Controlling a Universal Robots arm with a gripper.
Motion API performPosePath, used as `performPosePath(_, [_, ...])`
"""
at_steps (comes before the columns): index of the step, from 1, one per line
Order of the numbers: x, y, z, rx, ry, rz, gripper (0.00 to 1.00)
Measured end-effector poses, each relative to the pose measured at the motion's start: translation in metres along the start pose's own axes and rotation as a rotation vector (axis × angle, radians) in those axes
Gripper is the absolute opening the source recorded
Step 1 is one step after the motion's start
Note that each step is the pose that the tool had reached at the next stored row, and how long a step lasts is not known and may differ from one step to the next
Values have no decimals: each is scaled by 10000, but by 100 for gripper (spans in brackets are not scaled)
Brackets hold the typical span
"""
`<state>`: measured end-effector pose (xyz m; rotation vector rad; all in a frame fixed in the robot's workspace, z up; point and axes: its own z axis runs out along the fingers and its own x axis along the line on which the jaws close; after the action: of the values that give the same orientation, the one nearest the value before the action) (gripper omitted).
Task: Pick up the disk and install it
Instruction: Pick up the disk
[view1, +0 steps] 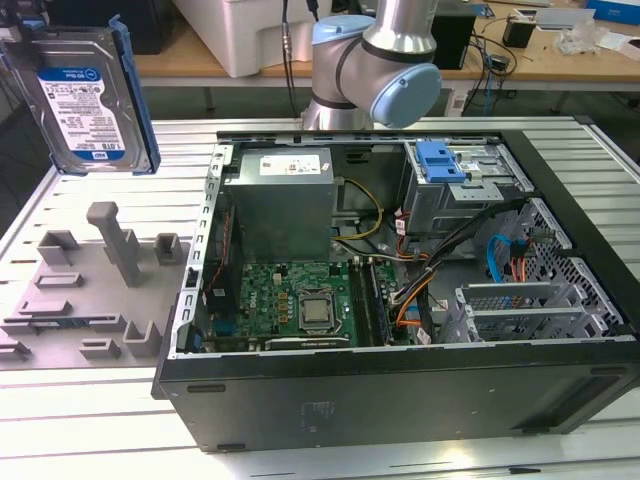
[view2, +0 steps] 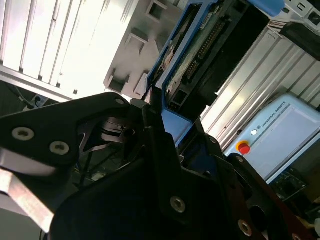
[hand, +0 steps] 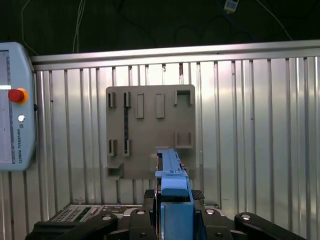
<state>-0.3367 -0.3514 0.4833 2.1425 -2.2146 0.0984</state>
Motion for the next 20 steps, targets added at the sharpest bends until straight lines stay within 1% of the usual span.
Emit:
performPosePath(1, [53,-5,5,-1,0,-1,36])
performPosePath(3, [100,-9,8,-3,0,0,36])
performPosePath(5, [172,-16,15,-6,0,0,36])
performPosePath(8, [241,-24,21,-11,0,-1,36])
performPosePath(12, [369,-39,32,-22,3,-3,36])
performPosePath(15, [431,-47,37,-29,5,-2,36])
performPosePath(18, [549,-61,48,-40,8,-5,36])
performPosePath(20, [605,-67,53,-45,10,-3,36])
